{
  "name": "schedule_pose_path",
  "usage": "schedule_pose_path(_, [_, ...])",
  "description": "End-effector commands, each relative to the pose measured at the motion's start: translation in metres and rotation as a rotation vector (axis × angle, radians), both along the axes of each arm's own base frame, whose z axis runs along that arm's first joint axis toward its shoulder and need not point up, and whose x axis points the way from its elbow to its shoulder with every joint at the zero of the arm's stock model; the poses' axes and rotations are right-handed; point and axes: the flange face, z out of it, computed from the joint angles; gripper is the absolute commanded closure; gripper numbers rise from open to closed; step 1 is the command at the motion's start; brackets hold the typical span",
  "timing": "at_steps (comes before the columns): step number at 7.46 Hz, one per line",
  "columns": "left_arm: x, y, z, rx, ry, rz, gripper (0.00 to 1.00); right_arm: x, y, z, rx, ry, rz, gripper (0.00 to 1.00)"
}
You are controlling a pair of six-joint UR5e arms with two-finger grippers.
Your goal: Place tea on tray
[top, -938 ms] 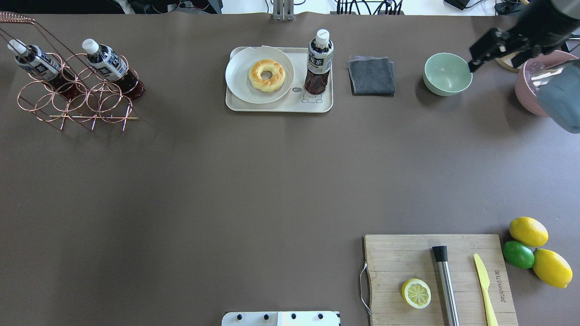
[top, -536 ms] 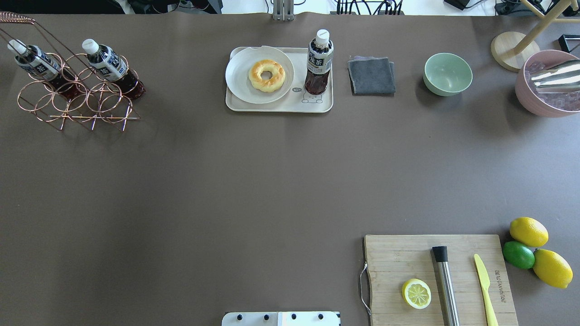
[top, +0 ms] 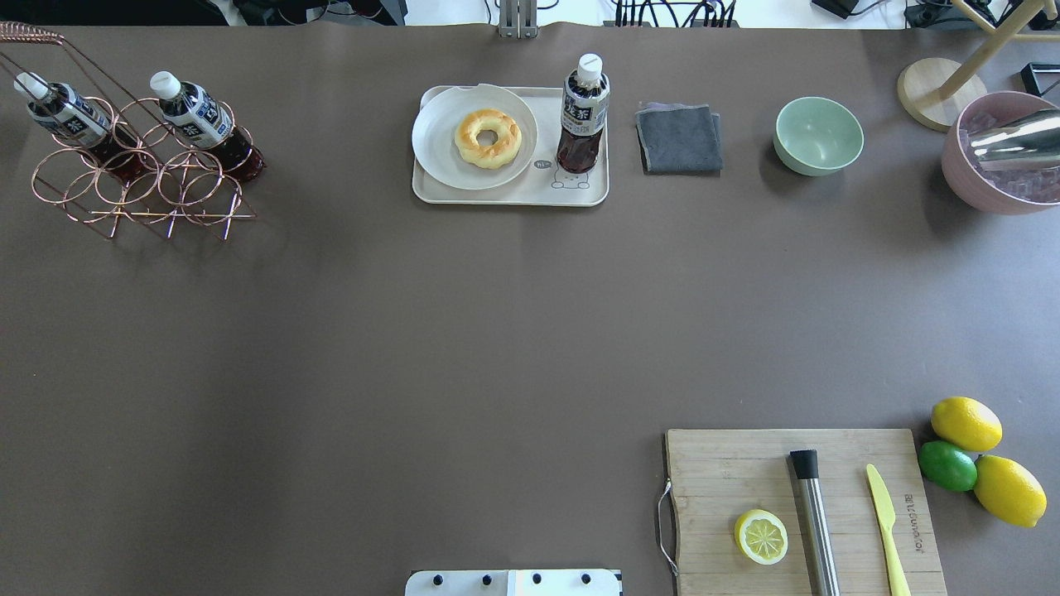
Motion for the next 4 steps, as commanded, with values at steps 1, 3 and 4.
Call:
schedule_pose_path(1, [-0.037, 0.016, 0.048, 0.003, -0.009, -0.008, 0.03, 0.024, 0.0, 0.04, 0.042, -0.034, 0.039, 0.0])
schedule_pose_path(3, [-0.068, 0.024, 0.058, -0.009, -0.05, -0.094, 0.03, 0.04, 0.013, 0.039, 0.043, -0.07, 0.077, 0.0])
schedule_pose_path(4, [-0.077, 0.024, 0.064, -0.02, -0.053, -0.116, 0.03, 0.05, 0.016, 0.022, 0.068, -0.075, 0.102, 0.0])
